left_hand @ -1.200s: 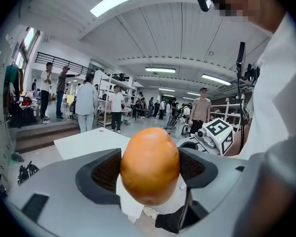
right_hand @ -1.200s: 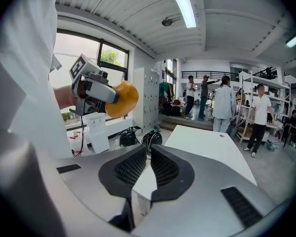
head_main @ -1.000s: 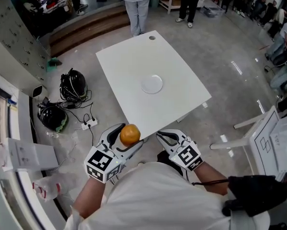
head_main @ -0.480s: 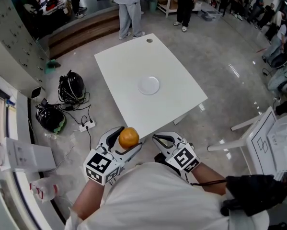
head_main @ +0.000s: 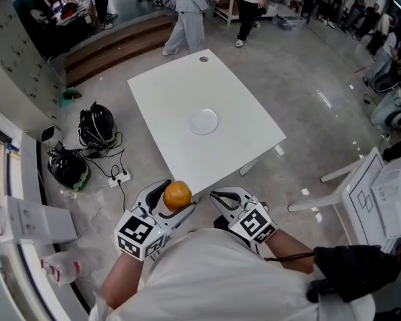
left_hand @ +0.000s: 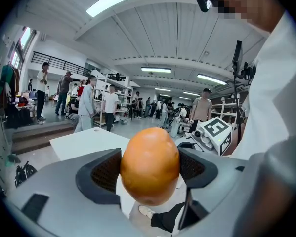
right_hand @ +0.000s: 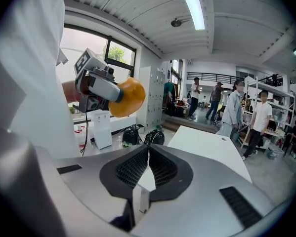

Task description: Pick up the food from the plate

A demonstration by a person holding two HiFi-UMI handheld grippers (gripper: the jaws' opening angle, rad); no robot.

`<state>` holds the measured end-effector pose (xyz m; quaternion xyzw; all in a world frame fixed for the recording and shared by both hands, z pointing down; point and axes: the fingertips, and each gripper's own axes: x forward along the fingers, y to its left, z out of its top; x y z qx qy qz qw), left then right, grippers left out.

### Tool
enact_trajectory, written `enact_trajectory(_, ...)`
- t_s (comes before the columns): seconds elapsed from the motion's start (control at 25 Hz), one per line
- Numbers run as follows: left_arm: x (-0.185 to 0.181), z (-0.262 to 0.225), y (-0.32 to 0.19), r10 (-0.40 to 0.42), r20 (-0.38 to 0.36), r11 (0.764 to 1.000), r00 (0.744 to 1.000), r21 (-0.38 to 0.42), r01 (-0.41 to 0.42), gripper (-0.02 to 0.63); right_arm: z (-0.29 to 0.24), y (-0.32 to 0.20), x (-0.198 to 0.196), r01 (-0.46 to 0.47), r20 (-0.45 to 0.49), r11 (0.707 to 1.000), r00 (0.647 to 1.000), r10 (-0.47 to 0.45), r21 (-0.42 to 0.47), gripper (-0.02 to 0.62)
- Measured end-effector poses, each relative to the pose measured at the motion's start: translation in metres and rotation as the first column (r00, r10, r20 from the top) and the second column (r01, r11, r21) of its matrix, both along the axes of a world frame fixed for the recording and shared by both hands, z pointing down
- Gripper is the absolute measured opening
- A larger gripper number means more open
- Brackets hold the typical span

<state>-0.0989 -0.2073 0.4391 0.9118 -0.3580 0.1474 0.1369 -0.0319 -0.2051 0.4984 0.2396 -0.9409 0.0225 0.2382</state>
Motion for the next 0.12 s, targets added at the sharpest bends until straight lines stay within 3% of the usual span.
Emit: enact_trajectory(0.12,0.0045,0.0006,-0.0013,0.007,0.004,1.000,1.000,0.000,-0.007,0.362,0.0015,-0.0008,0.0030,0.000,0.000,1.000,1.000,0.000,-0.003,0.023)
